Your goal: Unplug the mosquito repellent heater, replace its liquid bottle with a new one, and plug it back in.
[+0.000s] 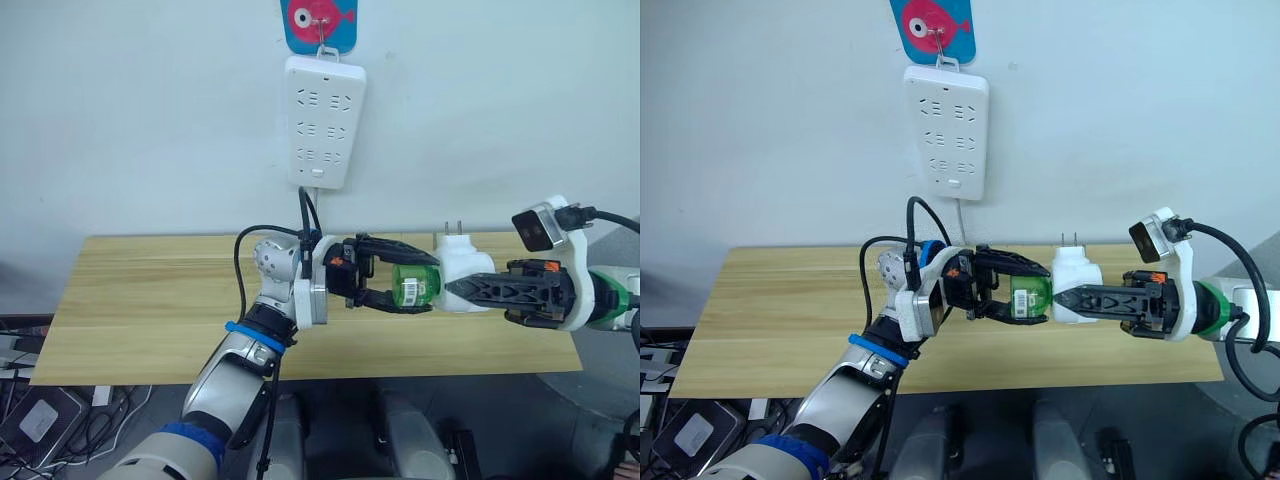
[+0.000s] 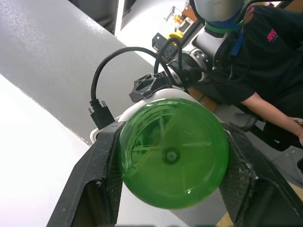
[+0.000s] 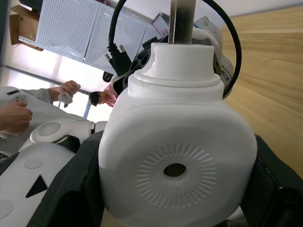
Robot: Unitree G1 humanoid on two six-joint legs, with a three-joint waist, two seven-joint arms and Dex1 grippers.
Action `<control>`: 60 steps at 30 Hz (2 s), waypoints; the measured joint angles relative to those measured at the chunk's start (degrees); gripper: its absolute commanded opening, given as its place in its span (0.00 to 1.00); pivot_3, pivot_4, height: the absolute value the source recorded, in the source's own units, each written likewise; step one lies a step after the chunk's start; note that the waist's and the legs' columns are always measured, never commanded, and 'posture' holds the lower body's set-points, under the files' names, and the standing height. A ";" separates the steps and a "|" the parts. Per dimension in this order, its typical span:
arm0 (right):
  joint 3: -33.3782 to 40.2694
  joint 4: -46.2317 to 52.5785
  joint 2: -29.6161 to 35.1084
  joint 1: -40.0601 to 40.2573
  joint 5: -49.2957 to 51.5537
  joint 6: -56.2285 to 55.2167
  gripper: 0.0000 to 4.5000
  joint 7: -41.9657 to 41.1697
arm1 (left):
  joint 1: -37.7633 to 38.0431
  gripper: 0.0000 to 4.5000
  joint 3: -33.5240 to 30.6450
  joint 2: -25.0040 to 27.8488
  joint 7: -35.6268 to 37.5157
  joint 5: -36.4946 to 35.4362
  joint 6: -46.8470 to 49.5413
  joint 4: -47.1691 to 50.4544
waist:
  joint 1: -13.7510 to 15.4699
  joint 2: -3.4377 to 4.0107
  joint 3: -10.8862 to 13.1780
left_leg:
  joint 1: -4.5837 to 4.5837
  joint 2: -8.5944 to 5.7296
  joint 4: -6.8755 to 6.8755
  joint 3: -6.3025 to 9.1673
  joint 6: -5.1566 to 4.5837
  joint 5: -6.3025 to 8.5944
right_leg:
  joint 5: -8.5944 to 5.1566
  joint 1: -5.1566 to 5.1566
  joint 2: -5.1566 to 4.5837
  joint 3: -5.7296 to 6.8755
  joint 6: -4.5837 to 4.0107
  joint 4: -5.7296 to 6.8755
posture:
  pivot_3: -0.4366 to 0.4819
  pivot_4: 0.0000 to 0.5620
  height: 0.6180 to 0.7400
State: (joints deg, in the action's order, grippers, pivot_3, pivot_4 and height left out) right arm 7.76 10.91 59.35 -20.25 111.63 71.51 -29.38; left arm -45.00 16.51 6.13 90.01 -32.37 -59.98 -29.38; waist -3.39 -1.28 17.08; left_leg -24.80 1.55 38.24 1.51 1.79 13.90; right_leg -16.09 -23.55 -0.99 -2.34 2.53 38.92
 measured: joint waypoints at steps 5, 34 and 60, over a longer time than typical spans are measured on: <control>0.32 0.04 -2.84 0.01 -0.02 -1.14 0.69 3.27 | 0.05 1.00 -0.22 0.46 -2.14 2.09 1.28 0.13 | 0.01 0.00 0.00 | 0.00 0.00 0.00 -0.01 0.00 0.00 | 0.00 0.00 -0.01 0.00 0.00 0.00 | 0.33 0.49 1.00; 6.21 0.16 -8.30 3.11 -0.07 -2.50 0.68 14.33 | 2.33 0.96 -0.17 9.19 -16.14 16.99 15.66 9.14 | 0.09 0.02 -0.02 | 0.00 0.00 -0.01 -0.02 0.01 -0.01 | 0.00 0.00 -0.03 0.00 0.00 0.02 | 0.34 0.46 1.00; 2.22 2.33 -1.93 4.08 -0.11 -1.98 0.68 10.61 | -2.99 0.50 0.65 19.21 -25.89 -20.94 117.14 26.66 | -0.59 0.03 -0.02 | 0.00 0.02 0.02 0.46 0.00 -0.01 | -0.03 0.00 0.01 0.08 0.05 0.09 | 0.34 0.48 1.00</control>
State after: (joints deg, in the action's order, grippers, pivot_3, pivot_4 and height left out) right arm 9.97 13.24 57.43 -16.17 111.52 69.53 -18.77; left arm -47.99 17.17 25.34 64.13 -53.31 57.16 -2.72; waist -3.99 -1.25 17.07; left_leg -24.80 1.57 38.25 1.97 1.79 13.90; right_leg -16.12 -23.55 -0.98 -2.26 2.58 39.01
